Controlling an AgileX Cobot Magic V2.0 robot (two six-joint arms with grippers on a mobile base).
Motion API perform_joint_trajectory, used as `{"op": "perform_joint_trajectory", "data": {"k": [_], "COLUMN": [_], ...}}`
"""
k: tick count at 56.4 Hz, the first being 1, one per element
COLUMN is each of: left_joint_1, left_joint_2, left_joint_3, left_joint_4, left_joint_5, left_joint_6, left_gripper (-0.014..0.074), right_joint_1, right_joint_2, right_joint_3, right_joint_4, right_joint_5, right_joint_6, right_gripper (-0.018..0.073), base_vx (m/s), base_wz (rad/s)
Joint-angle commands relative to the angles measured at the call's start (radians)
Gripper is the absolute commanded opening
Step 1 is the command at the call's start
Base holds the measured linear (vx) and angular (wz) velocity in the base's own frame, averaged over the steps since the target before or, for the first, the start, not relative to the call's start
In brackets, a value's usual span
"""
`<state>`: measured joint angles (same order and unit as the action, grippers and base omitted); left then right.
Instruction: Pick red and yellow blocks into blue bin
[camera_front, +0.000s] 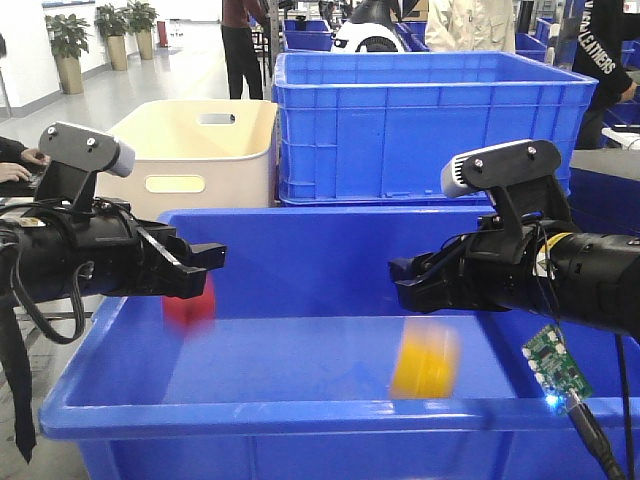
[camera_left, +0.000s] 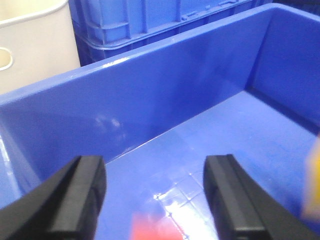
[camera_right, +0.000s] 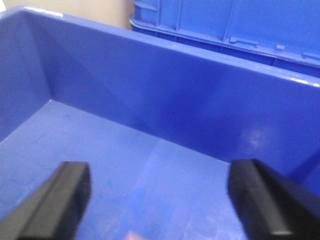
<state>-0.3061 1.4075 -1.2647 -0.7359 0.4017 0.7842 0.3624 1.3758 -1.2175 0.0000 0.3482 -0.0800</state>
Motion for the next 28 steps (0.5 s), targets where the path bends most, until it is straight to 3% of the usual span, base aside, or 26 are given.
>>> {"op": "perform_joint_trajectory", "data": {"k": [1, 7, 12, 17, 21, 24, 28], "left_joint_1": [-0.003, -0.002, -0.002, -0.002, -0.002, -0.002, -0.002], "left_joint_2": [-0.054, -0.102, -0.171, -0.255, -0.329, -0.378, -0.454], "left_joint_3": [-0.04, -0.04, -0.04, -0.039, -0.039, -0.035, -0.002], "left_joint_4": [-0.037, -0.035, -0.026, -0.012, 0.01, 0.042, 0.089], "left_joint_5": [-0.034, -0.027, -0.026, -0.004, 0.048, 0.09, 0.128], "left_joint_6": [0.0, 0.0, 0.0, -0.011, -0.033, -0.051, -0.099], "left_gripper": [0.0579, 0.0542, 0.0426, 0.0195, -0.0013, -0.0009, -0.0003], "right_joint_1": [-0.002, -0.002, -0.002, -0.002, -0.002, -0.002, -0.002], "right_joint_2": [-0.058, -0.113, -0.187, -0.271, -0.341, -0.414, -0.521], "right_joint_3": [-0.039, -0.039, -0.039, -0.039, -0.036, -0.023, 0.031], "right_joint_4": [0.0, -0.012, -0.044, -0.079, -0.119, -0.141, -0.155], "right_joint_5": [-0.056, -0.022, 0.058, 0.183, 0.283, 0.339, 0.347], "right_joint_6": [-0.016, -0.019, -0.019, -0.002, 0.034, 0.042, 0.044], "right_gripper": [0.0701, 0.0668, 0.056, 0.0375, 0.0165, 0.0004, -0.0016], "base_vx": [0.0, 0.0, 0.0, 0.0, 0.0, 0.0, 0.0], "base_wz": [0.0, 0.0, 0.0, 0.0, 0.0, 0.0, 0.0]}}
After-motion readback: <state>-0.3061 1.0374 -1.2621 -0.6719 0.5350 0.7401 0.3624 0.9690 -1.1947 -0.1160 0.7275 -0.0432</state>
